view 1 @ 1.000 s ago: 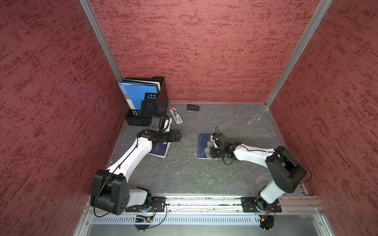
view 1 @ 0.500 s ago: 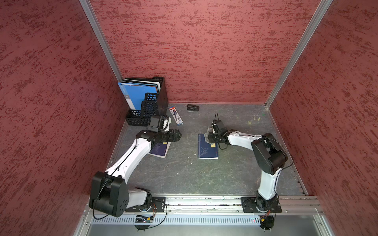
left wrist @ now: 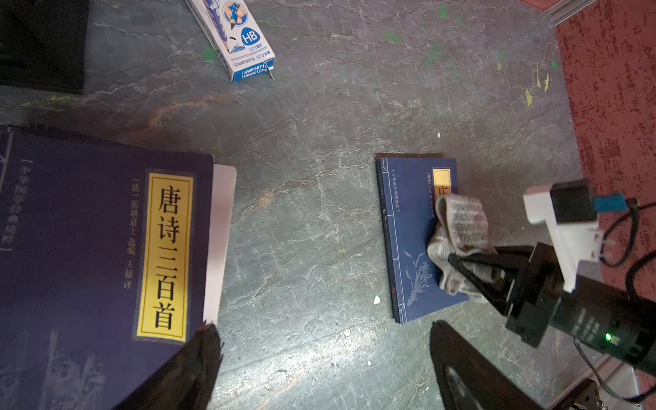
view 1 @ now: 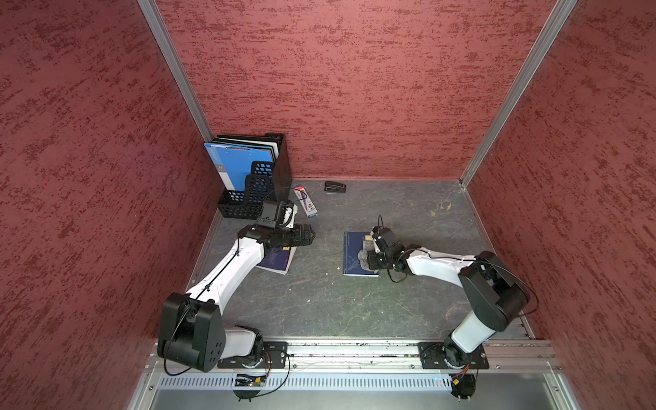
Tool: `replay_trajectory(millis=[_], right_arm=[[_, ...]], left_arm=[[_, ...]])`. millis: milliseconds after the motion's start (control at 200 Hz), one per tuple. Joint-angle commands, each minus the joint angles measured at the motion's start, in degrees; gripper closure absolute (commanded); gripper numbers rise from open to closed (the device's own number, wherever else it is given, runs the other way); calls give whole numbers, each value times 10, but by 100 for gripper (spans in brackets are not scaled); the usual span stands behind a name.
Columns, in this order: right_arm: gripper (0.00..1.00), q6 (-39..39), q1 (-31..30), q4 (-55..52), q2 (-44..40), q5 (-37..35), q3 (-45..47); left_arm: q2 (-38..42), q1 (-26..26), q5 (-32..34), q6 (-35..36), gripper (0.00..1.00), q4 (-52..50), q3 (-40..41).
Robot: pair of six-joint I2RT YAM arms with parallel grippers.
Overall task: Wipe the cover of the book
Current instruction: Wipe the dirt from the cover of the book.
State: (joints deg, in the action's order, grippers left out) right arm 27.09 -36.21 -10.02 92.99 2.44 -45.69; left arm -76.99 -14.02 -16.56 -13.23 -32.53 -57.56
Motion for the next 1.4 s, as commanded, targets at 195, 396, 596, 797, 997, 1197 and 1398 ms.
replay_trajectory(millis=[195,396,596,797,997,1197,1398], right_arm=[[86,19,2,-20,30,-3,15],[86,-22,60,-4,132,-15,-86],[86,-53,84,-17,216,-15,-194],[86,-57,79,-24,175,2,-161],[86,-30,22,-27,86,16,-43],[86,20,-4,-4,29,23,45],[85,-10,28,4,97,-7,-17]], left_arm=[[-14,5,0,-2,7,2,-25],[-1,5,3,-6,7,-2,-16],[4,5,5,-6,7,-3,-8],[1,6,6,-6,6,1,-8],[-5,11,-2,-7,6,11,-11],[-6,16,0,-6,6,10,-14],[-8,18,-4,-9,6,14,-13]])
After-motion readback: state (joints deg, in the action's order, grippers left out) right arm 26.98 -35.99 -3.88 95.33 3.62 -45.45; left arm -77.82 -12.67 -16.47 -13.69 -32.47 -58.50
